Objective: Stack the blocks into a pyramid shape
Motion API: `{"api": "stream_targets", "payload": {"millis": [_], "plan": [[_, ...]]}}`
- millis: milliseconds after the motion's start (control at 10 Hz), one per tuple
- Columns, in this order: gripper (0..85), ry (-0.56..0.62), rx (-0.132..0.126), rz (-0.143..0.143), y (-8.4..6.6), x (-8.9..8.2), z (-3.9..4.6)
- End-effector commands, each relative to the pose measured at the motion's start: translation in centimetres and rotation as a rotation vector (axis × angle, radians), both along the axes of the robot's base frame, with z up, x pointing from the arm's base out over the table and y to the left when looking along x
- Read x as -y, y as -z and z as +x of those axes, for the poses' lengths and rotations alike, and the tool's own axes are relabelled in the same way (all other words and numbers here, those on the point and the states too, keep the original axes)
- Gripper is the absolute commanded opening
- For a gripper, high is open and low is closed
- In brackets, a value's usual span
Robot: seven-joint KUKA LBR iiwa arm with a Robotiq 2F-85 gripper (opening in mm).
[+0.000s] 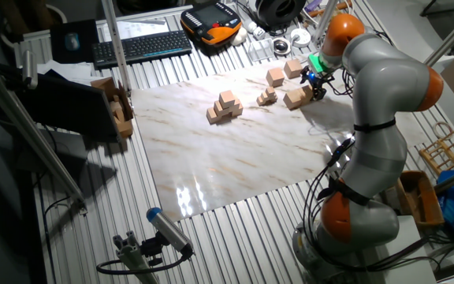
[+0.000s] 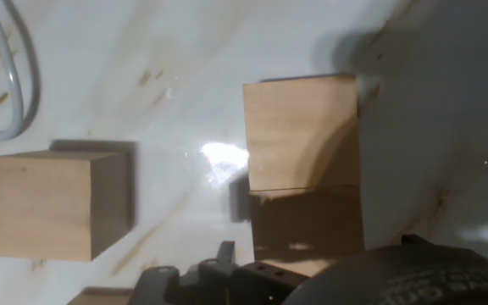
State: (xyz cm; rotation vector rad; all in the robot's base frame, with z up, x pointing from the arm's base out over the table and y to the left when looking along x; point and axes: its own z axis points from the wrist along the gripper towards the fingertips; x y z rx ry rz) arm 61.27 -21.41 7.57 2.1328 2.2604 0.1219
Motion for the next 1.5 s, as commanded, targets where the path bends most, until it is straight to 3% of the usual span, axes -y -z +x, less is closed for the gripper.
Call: {"api": "stream_targets", "payload": {"millis": [0,300,1400], "plan": [[85.0,0.003,-0.003,0.005,0.0,0.0,0.00],[85.0,0.012,-0.022,0.010,0.3,0.0,0.04],[85.0,-0.017,-0.025,-0.003,1.1,0.1,0.02]]}}
